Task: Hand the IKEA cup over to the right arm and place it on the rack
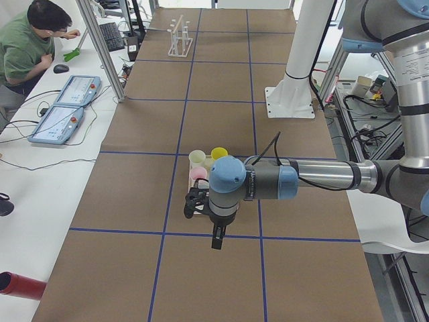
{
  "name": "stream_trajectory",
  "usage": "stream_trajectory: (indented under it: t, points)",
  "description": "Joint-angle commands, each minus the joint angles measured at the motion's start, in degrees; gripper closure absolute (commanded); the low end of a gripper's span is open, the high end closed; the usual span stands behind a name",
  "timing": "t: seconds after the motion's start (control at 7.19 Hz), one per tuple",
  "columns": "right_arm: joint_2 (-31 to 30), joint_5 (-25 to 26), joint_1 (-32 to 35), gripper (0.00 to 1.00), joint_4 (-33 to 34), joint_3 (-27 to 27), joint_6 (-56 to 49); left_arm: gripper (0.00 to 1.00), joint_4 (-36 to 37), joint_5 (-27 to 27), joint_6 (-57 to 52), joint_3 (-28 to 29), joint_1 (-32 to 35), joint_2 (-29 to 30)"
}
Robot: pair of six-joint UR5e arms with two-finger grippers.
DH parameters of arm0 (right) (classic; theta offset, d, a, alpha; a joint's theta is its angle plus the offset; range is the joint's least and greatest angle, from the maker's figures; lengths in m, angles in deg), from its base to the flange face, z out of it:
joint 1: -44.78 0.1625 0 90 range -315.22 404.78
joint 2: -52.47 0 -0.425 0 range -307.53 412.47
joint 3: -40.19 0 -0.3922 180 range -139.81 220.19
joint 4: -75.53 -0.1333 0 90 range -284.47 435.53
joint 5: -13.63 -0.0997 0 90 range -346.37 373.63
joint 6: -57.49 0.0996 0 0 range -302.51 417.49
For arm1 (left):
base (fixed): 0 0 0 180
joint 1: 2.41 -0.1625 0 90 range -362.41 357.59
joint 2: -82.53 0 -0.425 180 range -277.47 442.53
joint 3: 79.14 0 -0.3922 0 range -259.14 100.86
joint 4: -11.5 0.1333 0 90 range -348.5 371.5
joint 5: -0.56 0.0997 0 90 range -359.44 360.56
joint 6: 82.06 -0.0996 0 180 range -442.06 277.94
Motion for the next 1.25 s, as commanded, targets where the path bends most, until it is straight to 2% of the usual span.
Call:
stream_trajectory:
  t: [0.0,0.56,0.7,0.83,0.97,1.11]
  points:
    - [0.0,-0.1,-0.1,0.00,-0.1,0.1,0.0,0.00,-0.3,0.0,-0.2,-0.2,0.0,0.0]
    - [0.4,-0.1,-2.6,0.00,-4.9,0.2,1.1,0.00,-3.5,-0.2,-0.2,-3.6,0.1,0.5]
    - [0.6,0.1,-5.1,0.00,-5.9,1.0,5.2,0.00,-8.9,-0.1,0.2,-3.0,-0.4,1.3]
    - [0.6,0.2,-7.4,0.00,-9.5,1.7,10.5,0.00,-9.5,-0.3,2.9,-2.1,-3.1,2.2]
    - [0.6,0.4,-10.1,0.00,-13.1,1.8,15.3,0.00,-9.7,-5.0,4.5,-1.6,-3.6,2.2]
    - [0.9,0.6,-11.8,0.00,-15.2,1.8,18.4,0.00,-11.5,-10.1,5.0,-1.6,-7.3,2.2]
